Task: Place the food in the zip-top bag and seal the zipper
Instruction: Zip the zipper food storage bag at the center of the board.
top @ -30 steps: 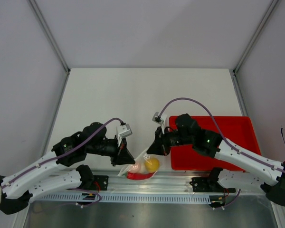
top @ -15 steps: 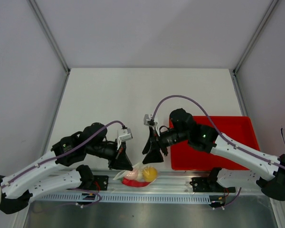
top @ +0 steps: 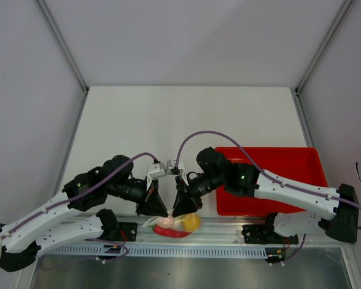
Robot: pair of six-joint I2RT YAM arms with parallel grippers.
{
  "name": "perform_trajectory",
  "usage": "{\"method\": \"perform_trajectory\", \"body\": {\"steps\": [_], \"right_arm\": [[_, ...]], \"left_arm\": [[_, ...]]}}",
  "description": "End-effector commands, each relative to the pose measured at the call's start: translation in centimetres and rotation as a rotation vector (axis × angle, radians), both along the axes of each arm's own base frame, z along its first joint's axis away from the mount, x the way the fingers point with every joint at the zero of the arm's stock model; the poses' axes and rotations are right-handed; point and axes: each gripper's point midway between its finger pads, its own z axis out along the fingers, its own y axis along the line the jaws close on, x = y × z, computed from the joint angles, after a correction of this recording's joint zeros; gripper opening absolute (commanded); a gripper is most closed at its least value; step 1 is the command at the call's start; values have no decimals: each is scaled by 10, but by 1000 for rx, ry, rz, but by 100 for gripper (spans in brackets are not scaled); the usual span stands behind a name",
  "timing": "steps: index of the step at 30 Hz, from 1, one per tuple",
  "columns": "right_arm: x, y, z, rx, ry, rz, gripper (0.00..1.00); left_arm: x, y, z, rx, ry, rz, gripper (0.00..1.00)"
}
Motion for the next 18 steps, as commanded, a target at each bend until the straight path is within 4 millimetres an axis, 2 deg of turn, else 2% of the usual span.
{"method": "perform_trajectory", "body": {"steps": [1,4,6,8,9,14,16,18], "right_arm": [[1,13,19,79,-45,-10,20],[6,16,20,74,-51,-52,0],[24,20,16,47,-75,-165,0],[32,17,11,27,-85,-234,0],[47,16,7,11,-122,-332,0],[84,-3,-6,-63,-213,-636,0],[87,-14,-19,-88,-194,-664,0],[101,-22,-25,-103,-172,-712,0]], "left_arm": [[-4,-4,20,-64,-4,-22,1],[-3,-4,19,-58,-3,-18,0],[-3,-4,18,-54,-1,-13,1],[0,-3,16,-41,-5,6,1],[2,-3,16,-39,-9,18,1],[11,-1,4,23,4,83,1],[12,-2,3,27,5,87,1],[15,-3,-2,50,8,101,1]]}}
